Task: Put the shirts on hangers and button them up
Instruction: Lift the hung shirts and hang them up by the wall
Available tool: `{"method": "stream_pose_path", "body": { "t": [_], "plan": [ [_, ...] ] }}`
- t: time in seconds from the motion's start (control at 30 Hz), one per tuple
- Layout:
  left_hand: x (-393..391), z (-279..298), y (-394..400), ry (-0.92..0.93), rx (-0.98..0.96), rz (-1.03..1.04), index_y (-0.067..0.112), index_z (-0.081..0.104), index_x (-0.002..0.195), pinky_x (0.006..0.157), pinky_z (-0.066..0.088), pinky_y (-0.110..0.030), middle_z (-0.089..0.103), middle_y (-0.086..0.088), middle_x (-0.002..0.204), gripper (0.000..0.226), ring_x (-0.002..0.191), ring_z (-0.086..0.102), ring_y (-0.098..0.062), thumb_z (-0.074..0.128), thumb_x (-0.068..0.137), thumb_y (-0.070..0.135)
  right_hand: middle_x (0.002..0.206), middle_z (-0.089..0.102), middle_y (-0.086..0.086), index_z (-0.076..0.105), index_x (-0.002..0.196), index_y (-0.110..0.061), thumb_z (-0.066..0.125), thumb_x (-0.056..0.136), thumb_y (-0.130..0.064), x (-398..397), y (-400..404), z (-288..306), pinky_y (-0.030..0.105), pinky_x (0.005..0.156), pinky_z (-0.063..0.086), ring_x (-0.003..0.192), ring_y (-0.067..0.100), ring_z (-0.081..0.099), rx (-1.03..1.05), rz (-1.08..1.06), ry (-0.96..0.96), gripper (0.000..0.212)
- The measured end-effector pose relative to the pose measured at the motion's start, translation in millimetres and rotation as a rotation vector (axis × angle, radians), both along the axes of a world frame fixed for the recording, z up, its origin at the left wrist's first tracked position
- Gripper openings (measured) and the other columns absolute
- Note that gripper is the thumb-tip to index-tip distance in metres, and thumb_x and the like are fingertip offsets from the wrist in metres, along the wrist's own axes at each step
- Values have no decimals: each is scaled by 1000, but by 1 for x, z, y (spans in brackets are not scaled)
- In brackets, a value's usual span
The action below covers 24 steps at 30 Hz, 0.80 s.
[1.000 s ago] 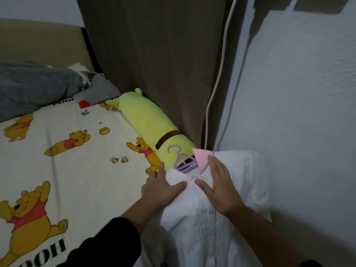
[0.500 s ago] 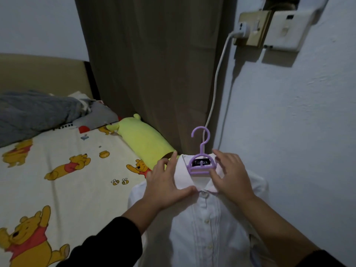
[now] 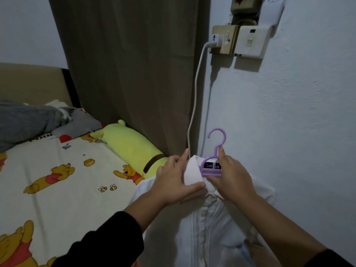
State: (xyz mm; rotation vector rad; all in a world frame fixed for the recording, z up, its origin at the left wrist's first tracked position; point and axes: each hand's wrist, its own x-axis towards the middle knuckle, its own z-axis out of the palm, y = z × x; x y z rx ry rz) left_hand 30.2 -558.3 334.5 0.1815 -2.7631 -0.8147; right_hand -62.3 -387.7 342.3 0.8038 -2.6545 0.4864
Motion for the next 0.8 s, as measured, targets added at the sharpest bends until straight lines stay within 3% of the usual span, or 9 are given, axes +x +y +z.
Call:
{"method": "stream_pose_path", "body": {
  "t": [0.07, 0.2, 0.37, 0.53, 0.67, 0.73, 0.8],
  "plan": [
    [-3, 6, 7, -46, 94, -86, 36, 5, 152, 100, 34, -33, 36, 1, 137, 99, 124, 41, -17, 56, 75, 73, 122, 54, 1, 20, 147, -23, 69, 80, -45, 1, 12, 2, 27, 80, 47, 103, 20, 57, 50, -44, -61, 86],
    [-8, 10, 13, -199, 318, -180, 29, 22, 151, 94, 39, -26, 48, -2, 139, 92, 125, 48, -19, 45, 74, 74, 114, 61, 1, 45, 129, -25, 73, 75, -43, -2, 39, -4, 26, 73, 45, 94, 19, 61, 127, 34, -244, 64],
    [-7, -17, 1, -296, 425, -46, 22, 39, 145, 101, 43, -34, 51, -2, 140, 75, 118, 54, -18, 41, 87, 69, 117, 56, -5, 41, 135, -31, 70, 70, -39, -1, 51, -33, 24, 80, 48, 96, 14, 58, 290, 219, -282, 72],
    [-4, -55, -23, -376, 423, 189, 13, 36, 146, 103, 31, -30, 44, -9, 146, 56, 134, 40, -24, 39, 99, 44, 115, 55, -3, 37, 141, -28, 69, 75, -37, -1, 24, -60, 22, 84, 43, 101, 13, 53, 235, 326, -180, 74],
    [-14, -92, -30, -461, 488, 274, 7, 37, 143, 101, 33, -30, 45, -16, 144, 55, 132, 42, -27, 38, 100, 42, 115, 56, -6, 42, 136, -25, 67, 80, -42, -10, -1, -81, 18, 84, 37, 100, 8, 48, 181, 370, -161, 64],
    [-19, -106, -28, -517, 543, 305, 8, 30, 146, 100, 32, -28, 40, -13, 148, 62, 136, 38, -27, 39, 99, 46, 114, 57, -6, 45, 133, -25, 65, 80, -43, -17, -9, -89, 20, 85, 39, 99, 8, 48, 148, 400, -190, 59],
    [-24, -115, -24, -553, 604, 301, 9, 32, 144, 90, 32, -23, 43, -3, 143, 58, 133, 40, -26, 38, 100, 45, 109, 56, -10, 47, 130, -25, 62, 80, -47, -24, -14, -94, 22, 84, 41, 97, 6, 47, 127, 443, -218, 57]
  ]
}}
